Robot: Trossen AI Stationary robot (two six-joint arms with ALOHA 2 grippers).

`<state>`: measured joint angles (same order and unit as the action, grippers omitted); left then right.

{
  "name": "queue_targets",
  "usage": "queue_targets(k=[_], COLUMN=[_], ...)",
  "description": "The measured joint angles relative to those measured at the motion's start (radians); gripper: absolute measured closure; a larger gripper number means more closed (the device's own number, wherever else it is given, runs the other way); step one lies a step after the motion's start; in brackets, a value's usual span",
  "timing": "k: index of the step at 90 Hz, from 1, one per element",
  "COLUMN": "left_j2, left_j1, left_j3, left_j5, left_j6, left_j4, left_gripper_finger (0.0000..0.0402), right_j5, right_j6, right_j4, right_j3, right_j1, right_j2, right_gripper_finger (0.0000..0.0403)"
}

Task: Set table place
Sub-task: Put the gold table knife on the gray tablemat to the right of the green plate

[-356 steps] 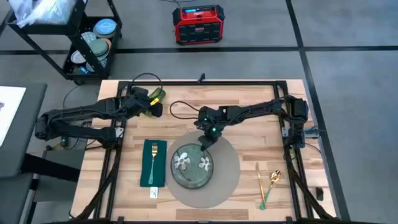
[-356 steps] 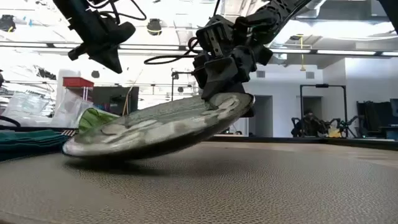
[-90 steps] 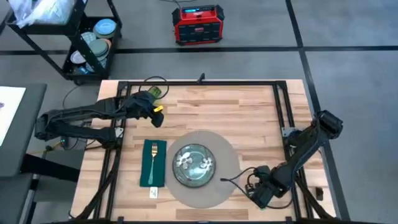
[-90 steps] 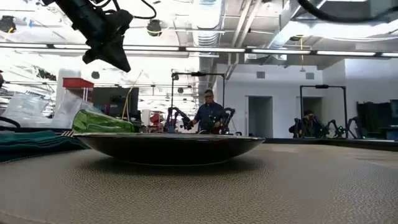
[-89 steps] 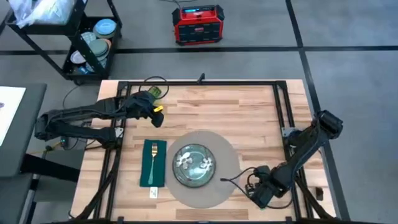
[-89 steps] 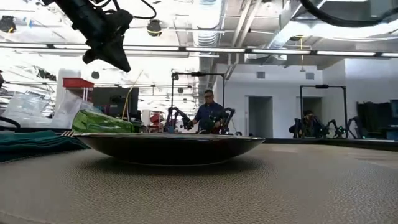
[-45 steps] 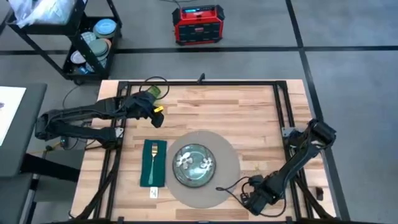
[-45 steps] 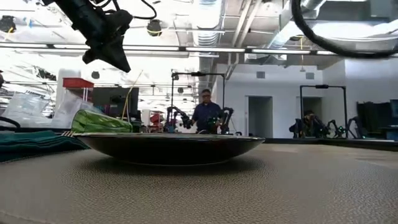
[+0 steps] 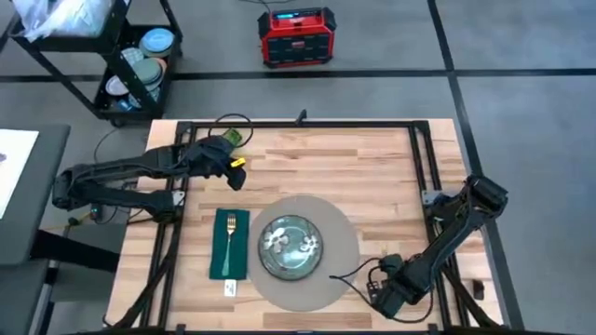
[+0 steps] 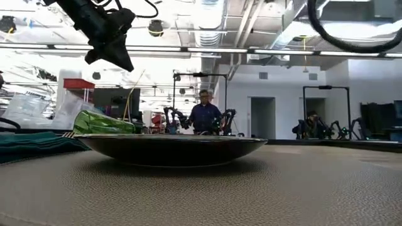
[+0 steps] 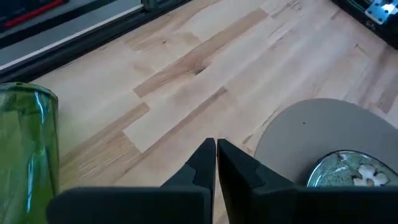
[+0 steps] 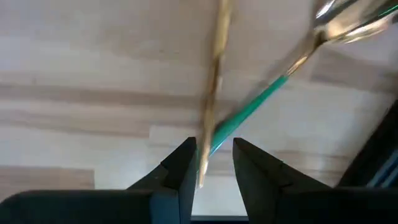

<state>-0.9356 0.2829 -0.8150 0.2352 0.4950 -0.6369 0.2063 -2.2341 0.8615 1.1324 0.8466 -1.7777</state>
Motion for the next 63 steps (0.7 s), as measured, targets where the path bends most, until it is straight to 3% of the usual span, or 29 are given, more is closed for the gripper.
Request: queue_targets(k=[26,63], left_j2=[0.0,0.0], left_j1=[0.0,0.0], left_j3=[0.0,0.0], left_j5=[0.0,-0.001], left_j6=[0.013,0.033], left_j4=[0.0,-0.002], left_gripper_finger=[0.0402,0.0402], right_j5=[0.029,0.05], right_j6=[0.001,-0.009], right_j4=[-0.089,-0.035], right_j3=[0.002,0.0], right_j1=[0.002,-0.001], right_j2=[-0.073,-0.076], right_gripper_finger=[0.031,0.031])
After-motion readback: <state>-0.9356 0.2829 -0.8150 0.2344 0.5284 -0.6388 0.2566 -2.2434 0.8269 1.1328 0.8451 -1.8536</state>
